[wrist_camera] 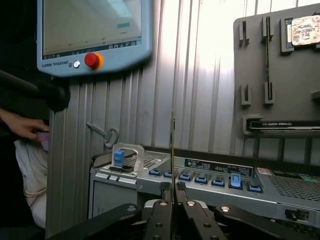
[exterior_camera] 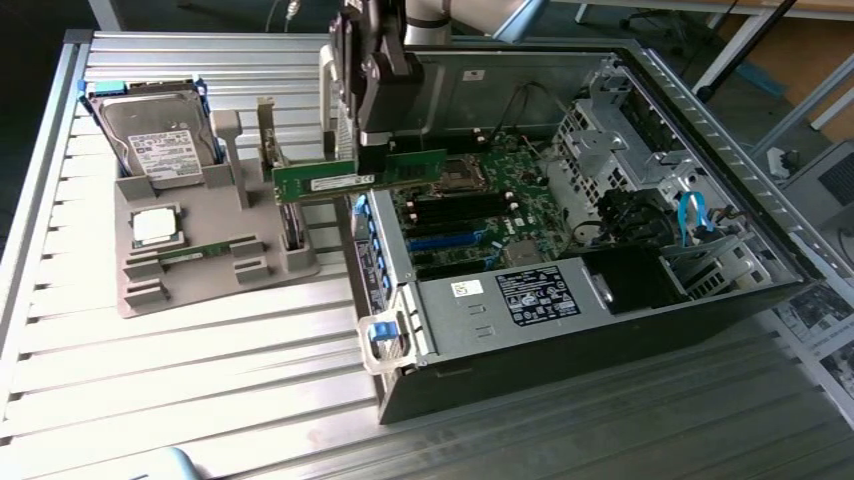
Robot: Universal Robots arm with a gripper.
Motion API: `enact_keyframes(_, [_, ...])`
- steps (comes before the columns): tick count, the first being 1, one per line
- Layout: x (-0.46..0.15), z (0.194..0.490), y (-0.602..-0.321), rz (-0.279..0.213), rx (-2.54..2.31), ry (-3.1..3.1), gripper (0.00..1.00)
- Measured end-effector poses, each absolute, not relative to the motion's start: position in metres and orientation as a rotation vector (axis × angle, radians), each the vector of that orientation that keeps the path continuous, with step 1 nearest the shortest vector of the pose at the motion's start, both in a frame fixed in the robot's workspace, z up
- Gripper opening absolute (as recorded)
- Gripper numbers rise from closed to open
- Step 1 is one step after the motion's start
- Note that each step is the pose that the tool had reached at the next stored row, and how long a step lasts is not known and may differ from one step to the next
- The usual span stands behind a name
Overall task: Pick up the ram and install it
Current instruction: 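Pick up the ram and move it above insertion slot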
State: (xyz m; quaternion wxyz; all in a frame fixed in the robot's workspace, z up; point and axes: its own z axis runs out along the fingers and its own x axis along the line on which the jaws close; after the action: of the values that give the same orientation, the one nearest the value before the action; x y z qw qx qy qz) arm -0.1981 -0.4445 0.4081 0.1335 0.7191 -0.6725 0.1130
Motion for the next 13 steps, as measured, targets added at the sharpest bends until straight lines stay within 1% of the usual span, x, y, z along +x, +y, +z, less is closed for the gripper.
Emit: enact_keyframes(13, [-0.181, 0.408, -0.445, 0.351, 2.065, -1.938, 0.13])
